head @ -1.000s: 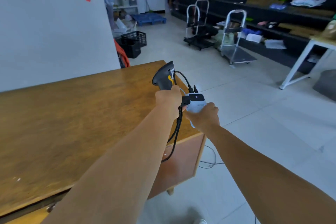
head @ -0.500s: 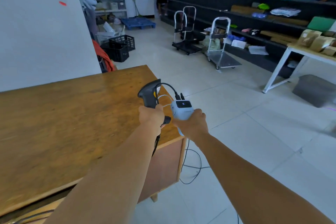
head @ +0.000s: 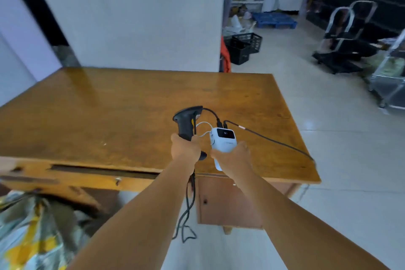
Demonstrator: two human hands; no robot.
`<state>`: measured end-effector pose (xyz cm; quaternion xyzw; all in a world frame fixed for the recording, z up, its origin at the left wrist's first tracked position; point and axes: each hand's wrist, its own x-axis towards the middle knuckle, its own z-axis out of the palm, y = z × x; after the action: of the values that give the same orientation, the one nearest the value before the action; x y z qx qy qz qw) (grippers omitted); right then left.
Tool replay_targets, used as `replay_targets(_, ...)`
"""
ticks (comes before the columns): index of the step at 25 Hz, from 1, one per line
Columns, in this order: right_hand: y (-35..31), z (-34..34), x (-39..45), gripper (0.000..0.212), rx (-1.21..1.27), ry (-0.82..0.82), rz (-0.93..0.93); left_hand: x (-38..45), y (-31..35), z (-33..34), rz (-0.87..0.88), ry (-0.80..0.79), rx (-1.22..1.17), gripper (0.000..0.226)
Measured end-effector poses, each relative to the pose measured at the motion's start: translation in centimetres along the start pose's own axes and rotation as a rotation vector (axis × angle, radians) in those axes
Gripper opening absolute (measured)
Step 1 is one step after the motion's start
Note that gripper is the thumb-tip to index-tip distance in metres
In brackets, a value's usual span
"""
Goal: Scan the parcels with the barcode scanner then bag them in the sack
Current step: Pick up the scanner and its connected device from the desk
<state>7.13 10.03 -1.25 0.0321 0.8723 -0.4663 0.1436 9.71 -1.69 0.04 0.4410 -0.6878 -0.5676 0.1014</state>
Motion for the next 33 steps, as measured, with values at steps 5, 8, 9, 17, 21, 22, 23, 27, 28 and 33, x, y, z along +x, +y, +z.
replay_targets(5,-1.7,5.0,-1.9,0.079,0.061,-0.121,-0.038,0.5,-3.3,-4.5,-0.103,0.054,-0.162,0.035)
replay_targets(8,-1.5,4.9,-2.6,0.084,0.039,-0.119,-0.07,-0.3,-3.7,-4.4,-0.119,0.067,-0.235,0.033)
replay_targets(9,-1.4,4.3,-2.5,0.081,0.017,-0.111,-0.09,-0.7,-3.7,-4.0,-0.123,0.07,-0.25,0.033)
replay_targets(17,2.5,-5.1,0.7,0.082,-0.1,0.036,-0.131,-4.9,-0.9,5.7,-0.087,0.012,-0.292,0.036)
replay_targets(21,5.0,-11.1,3.2,0.085,-0.098,0.139,-0.104,-6.2,1.4,12.4,-0.09,-0.089,-0.276,0.046)
replay_targets(22,5.6,-12.5,4.0,0.086,-0.089,0.164,-0.098,-6.4,2.0,14.2,-0.107,-0.121,-0.288,0.046)
replay_targets(23,6.1,-14.1,4.7,0.085,-0.088,0.192,-0.094,-6.6,2.8,16.1,-0.132,-0.152,-0.31,0.045)
replay_targets(27,7.8,-20.7,8.1,0.076,-0.109,0.303,-0.022,-6.7,5.4,24.4,-0.2,-0.304,-0.348,0.041)
replay_targets(28,8.3,-22.3,9.0,0.075,-0.102,0.335,0.007,-6.7,6.1,26.5,-0.2,-0.347,-0.343,0.04)
replay_targets(33,10.0,-28.6,14.3,0.075,-0.044,0.468,0.097,-6.4,10.0,36.2,-0.103,-0.473,-0.273,0.053)
